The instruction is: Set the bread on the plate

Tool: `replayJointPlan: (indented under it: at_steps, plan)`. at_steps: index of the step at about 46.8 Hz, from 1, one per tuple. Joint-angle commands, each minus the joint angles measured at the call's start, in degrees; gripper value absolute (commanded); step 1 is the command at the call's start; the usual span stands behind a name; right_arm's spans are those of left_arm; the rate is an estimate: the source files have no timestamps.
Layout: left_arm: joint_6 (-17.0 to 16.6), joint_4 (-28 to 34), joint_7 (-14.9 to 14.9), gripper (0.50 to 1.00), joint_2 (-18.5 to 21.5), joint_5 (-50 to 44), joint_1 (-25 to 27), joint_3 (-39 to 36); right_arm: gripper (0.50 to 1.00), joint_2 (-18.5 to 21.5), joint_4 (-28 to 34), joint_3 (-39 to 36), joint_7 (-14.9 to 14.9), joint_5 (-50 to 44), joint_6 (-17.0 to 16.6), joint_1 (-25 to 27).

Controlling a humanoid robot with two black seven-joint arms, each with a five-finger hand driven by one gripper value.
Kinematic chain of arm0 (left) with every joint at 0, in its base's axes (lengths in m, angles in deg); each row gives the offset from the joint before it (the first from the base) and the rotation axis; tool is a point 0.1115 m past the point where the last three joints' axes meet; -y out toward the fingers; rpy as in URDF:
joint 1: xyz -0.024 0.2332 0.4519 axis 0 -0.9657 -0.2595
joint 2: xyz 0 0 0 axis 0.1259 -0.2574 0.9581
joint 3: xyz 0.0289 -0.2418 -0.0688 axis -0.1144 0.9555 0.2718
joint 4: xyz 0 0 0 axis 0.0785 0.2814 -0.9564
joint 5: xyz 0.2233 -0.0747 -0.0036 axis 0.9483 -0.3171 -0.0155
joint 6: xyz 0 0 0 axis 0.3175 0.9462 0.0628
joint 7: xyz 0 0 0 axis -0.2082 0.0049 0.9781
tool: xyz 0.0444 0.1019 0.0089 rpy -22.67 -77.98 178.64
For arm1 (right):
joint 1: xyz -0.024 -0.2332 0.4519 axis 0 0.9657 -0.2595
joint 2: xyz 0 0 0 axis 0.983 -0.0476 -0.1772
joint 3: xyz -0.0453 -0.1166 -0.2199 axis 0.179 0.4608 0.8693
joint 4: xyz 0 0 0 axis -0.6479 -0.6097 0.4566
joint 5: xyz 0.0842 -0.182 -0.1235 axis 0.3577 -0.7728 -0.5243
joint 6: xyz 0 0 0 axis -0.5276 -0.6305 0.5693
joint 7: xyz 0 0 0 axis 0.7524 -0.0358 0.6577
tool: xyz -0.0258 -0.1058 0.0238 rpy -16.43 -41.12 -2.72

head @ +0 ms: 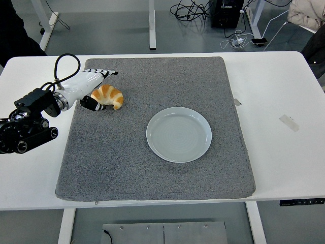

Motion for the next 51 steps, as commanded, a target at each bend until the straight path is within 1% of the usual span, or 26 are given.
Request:
replayJointPlan:
  at_steps: [1,9,15,19,28,33,36,51]
  plan:
    - [0.0,-1.3,0.0,0.949,-1.1,0.1,-0.2,0.0,1.0,0.0,0.0,0.0,0.0,0.0,0.0,0.0]
    - [0.0,-3.9,0.0,0.939,-2.9,0.0,-0.5,-0.1,1.0,0.0,0.0,0.0,0.0,0.0,0.0,0.0]
    - [0.0,-5.2,0.0,0.936,-3.4,0.0,-0.4,-0.1,1.0,0.0,0.0,0.0,0.0,0.0,0.0,0.0]
    - [0.0,-5.4,0.0,0.922,-3.5,0.1,-0.5,-0.1,1.0,0.0,0.0,0.1,0.0,0.0,0.0,0.0]
    - [0.0,-6.4,0.0,0.849,-4.1,0.0,-0.6,-2.8,1.0,0.0,0.0,0.0,0.0,0.0,0.0,0.0]
    - [0.1,-6.5,0.0,0.809,-4.1,0.1,-0.7,-3.0,1.0,0.0,0.0,0.1,0.0,0.0,0.0,0.0]
    - [0.1,-6.6,0.0,0.795,-4.1,0.1,-0.8,-3.0,1.0,0.0,0.0,0.1,0.0,0.0,0.0,0.0]
    - [0.4,-7.3,-0.1,0.69,-4.2,0.0,-1.2,-3.1,1.0,0.0,0.0,0.1,0.0,0.0,0.0,0.0]
